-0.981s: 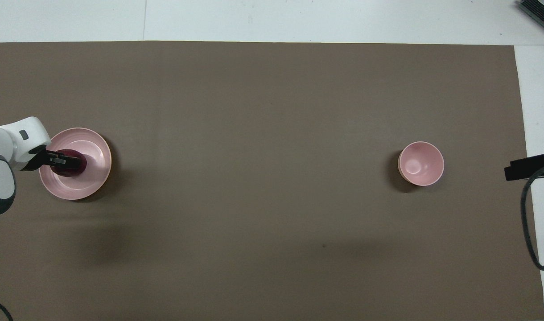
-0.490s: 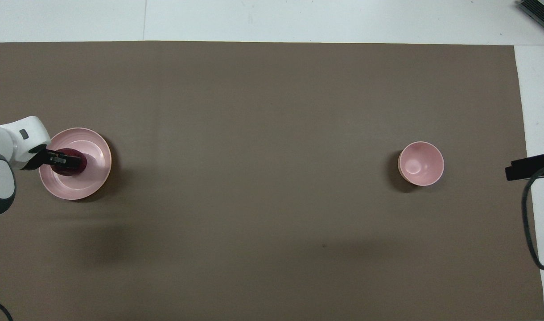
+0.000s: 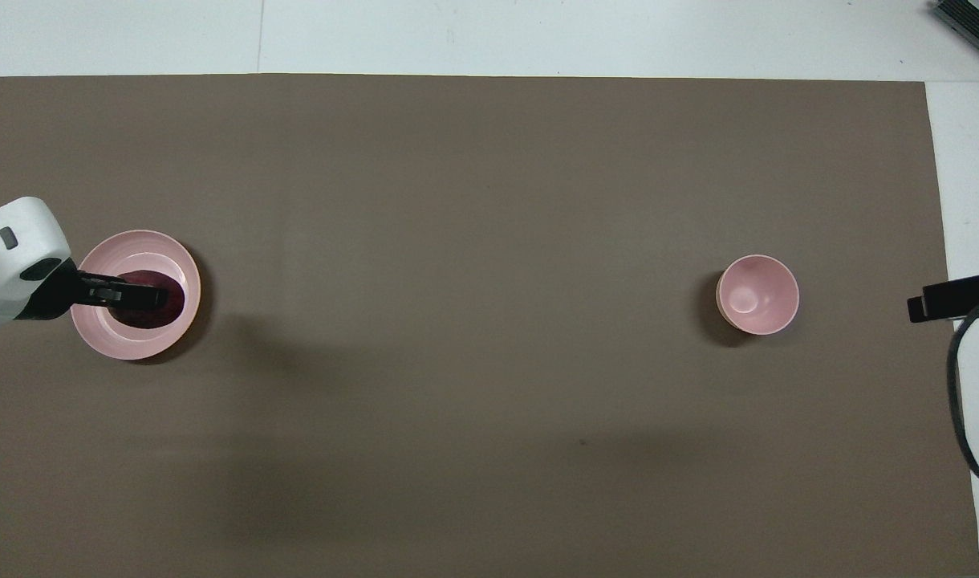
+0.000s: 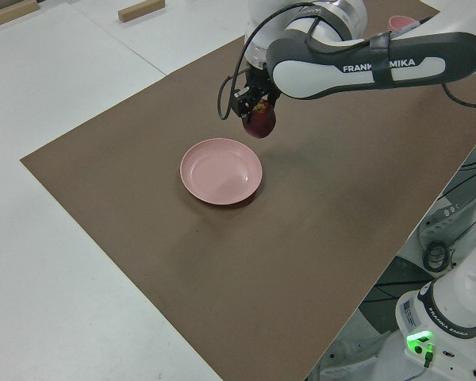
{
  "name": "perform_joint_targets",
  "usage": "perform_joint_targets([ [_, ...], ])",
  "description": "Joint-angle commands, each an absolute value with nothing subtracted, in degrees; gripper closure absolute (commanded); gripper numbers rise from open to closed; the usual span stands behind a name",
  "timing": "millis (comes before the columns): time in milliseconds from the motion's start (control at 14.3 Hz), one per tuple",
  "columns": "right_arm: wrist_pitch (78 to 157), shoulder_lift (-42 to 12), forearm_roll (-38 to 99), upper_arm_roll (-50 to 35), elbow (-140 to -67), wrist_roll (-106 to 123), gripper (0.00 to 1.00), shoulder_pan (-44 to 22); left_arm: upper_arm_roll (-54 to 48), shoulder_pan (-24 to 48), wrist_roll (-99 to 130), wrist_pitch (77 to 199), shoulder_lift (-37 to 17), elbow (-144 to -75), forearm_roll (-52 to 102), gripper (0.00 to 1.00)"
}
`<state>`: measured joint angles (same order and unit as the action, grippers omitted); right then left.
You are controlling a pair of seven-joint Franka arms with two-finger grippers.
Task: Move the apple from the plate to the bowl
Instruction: 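Lift the apple with the left gripper while the right gripper approaches it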
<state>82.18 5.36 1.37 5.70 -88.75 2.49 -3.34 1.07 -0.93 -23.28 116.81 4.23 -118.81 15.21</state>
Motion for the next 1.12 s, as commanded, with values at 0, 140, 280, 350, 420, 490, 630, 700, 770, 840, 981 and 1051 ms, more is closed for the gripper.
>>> perform_joint_targets([
  [0,83.7,5.6,2.8,4.7,-90.4,-1.2,0.0,-3.4,1.7,1.5,-21.0,111.6,7.0,-119.2,20.2,1.0],
  [140,84.1,5.5,7.0,4.6,-91.5,-7.7,0.0,-4.5,1.7,4.1,-18.4,110.6,7.3,-119.3,24.8,1.0],
  [280,85.9,5.3,9.5,4.6,-93.0,-15.5,0.0,-6.2,1.6,6.1,-16.0,110.5,7.4,-119.3,28.2,1.0],
  [350,87.5,5.2,11.3,4.6,-94.0,-19.4,0.0,-7.2,1.6,7.2,-15.6,110.5,7.4,-119.3,30.0,1.0],
  [420,88.9,5.1,13.4,4.6,-95.1,-23.6,0.0,-8.0,1.6,8.8,-14.6,110.6,7.5,-119.3,31.5,1.0],
  [490,89.1,4.4,15.1,4.6,-95.4,-27.1,0.0,-9.0,1.6,9.8,-12.8,110.7,7.5,-119.3,33.2,1.0],
  [630,89.6,2.8,18.8,4.6,-95.4,-33.9,0.0,-9.7,1.5,11.5,-11.4,110.7,7.6,-119.3,39.6,1.0],
  [700,89.6,1.9,21.0,4.6,-95.4,-36.7,0.0,-10.3,1.4,12.2,-11.3,111.2,7.8,-119.4,42.2,1.0],
  [770,91.0,0.6,23.3,4.6,-95.4,-39.3,0.0,-11.0,1.3,12.9,-10.4,111.4,7.8,-119.4,44.1,1.0],
  [840,92.8,-0.7,25.0,4.6,-95.4,-42.2,0.0,-11.5,1.1,13.6,-9.6,111.2,8.0,-119.5,44.9,1.0],
  [981,96.0,-2.7,28.5,4.6,-95.4,-48.0,0.0,-14.0,0.9,14.2,-9.5,110.6,8.2,-119.7,48.1,1.0],
  [1051,97.7,-3.9,30.7,4.6,-95.4,-51.4,0.0,-14.8,0.9,15.1,-9.3,110.7,8.5,-119.9,50.1,1.0],
])
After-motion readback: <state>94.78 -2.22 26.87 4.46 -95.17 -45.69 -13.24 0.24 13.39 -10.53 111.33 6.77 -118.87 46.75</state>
